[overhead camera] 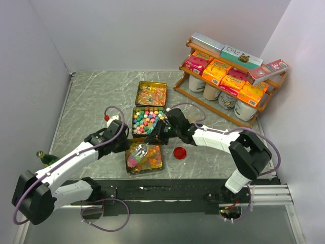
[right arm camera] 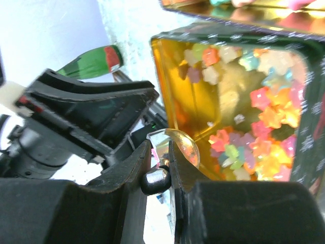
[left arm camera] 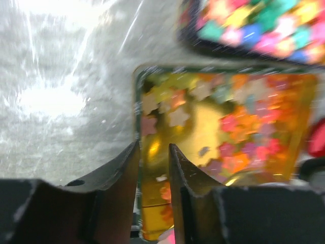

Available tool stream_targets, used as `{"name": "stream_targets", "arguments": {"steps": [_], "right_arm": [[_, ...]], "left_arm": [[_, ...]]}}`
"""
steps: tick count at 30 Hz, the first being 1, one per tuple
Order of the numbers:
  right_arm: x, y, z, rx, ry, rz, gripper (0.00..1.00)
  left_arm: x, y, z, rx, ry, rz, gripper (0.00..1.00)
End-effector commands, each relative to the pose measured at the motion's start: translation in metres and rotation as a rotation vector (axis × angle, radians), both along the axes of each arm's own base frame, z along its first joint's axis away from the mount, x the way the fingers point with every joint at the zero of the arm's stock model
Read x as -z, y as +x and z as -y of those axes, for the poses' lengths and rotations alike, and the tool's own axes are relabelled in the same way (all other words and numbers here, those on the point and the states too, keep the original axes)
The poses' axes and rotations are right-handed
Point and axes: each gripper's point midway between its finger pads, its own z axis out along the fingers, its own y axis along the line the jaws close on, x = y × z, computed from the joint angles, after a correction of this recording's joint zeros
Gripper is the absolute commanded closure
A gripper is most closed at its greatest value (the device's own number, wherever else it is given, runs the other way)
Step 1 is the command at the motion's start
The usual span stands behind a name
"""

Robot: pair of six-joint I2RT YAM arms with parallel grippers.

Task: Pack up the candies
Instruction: Scoop the fake candies from the storage box.

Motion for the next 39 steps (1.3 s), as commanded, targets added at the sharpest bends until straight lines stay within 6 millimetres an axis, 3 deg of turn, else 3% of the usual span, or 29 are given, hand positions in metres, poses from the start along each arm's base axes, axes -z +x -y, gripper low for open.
{"name": "stream_targets", "arguments": {"steps": [1,8,14,20,25,33,39], "right_arm": [[-0.056,0.005,-0.006,-0.011,0.096,0.063,1.00],[-0.088,0.003,-0.008,-0.001,0.178,0.058,1.00],[-0.118,0.013,0.006,0.043,0.236,0.068,1.00],[-0.157,0.032,0.053,0.159,0.265,0.130,1.00],[-0.183,0.035,0.094,0.244,0.321,0.165,1.00],[-0.186,0.042,0.161,0.437,0.319,0.156,1.00],[-0.168,0.037,0.184,0.540,0.351,0.073,1.00]], "left_arm": [[-0.042,0.020,0.004,-0.032,-0.044,0.114,0.63],[-0.063,0.025,-0.005,-0.067,-0.027,0.167,0.56],[-0.072,0.031,-0.013,-0.109,0.003,0.198,0.43],[-0.070,0.041,-0.021,-0.129,0.033,0.184,0.31],[-0.075,0.050,-0.024,-0.140,0.008,0.203,0.28],[-0.074,0.053,-0.019,-0.126,-0.013,0.200,0.29],[-0.070,0.052,-0.018,-0.119,-0.015,0.190,0.29]]}}
